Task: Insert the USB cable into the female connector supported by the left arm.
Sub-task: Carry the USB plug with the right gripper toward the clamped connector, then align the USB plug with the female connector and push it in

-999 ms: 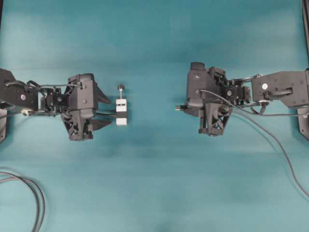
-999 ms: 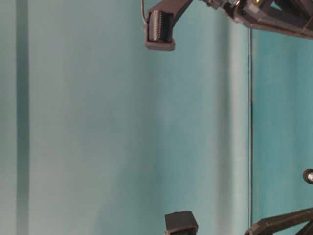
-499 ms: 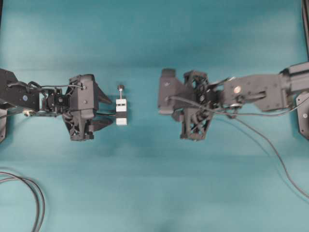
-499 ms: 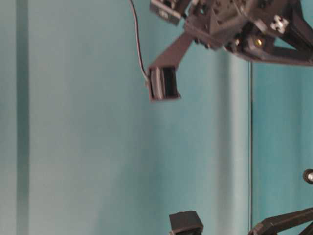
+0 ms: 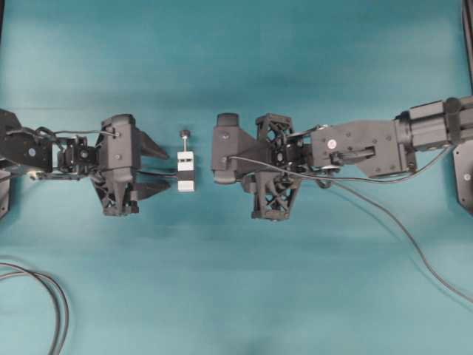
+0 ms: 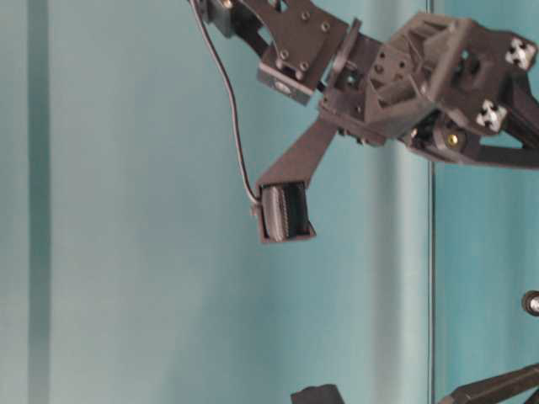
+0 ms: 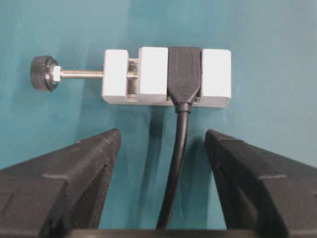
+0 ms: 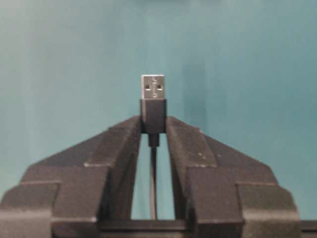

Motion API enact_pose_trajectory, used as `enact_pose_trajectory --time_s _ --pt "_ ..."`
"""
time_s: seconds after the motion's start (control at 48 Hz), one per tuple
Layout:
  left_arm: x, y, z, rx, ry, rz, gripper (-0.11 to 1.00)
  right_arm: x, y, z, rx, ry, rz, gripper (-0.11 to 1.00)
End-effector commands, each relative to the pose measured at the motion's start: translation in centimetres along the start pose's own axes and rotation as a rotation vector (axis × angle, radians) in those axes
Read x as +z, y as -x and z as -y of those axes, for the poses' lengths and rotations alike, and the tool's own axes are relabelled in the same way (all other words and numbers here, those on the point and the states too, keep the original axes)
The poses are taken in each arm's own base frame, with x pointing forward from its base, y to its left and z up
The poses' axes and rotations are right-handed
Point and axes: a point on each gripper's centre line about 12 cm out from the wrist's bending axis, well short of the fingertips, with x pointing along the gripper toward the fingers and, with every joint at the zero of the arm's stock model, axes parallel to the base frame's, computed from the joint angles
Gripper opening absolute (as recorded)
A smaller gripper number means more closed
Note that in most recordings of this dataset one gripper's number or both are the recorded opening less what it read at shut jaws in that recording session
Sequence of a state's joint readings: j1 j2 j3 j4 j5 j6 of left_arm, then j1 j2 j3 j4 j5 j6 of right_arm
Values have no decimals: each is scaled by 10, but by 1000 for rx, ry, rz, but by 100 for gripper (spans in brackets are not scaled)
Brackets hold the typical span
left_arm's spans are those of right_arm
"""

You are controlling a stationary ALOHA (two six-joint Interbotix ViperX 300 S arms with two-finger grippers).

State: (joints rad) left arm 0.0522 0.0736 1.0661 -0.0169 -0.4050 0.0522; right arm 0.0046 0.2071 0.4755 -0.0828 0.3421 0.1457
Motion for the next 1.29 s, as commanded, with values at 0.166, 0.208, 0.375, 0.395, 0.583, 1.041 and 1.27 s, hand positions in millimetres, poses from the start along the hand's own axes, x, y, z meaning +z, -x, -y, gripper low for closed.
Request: enact_pose_trajectory --time_s 0.166,0.208,0.375,0.395,0.583,1.041,1.27 --pt "3 -5 0 1 -6 34 77 29 -3 -1 2 8 58 19" --pt "3 -7 0 1 -6 34 77 31 -5 -1 1 14 60 19" --pt "5 -9 -1 4 -8 61 77 37 -11 -2 -2 35 45 19" --pt "5 -9 0 4 -8 64 77 37 -11 -2 -2 39 42 19" --pt "2 -10 -2 11 -5 116 77 44 -11 1 -7 60 51 19" --pt "-2 -19 -3 19 0 190 77 49 -16 4 -16 54 22 19" --pt "-4 -18 -3 18 -1 182 77 56 -25 4 -16 54 27 19"
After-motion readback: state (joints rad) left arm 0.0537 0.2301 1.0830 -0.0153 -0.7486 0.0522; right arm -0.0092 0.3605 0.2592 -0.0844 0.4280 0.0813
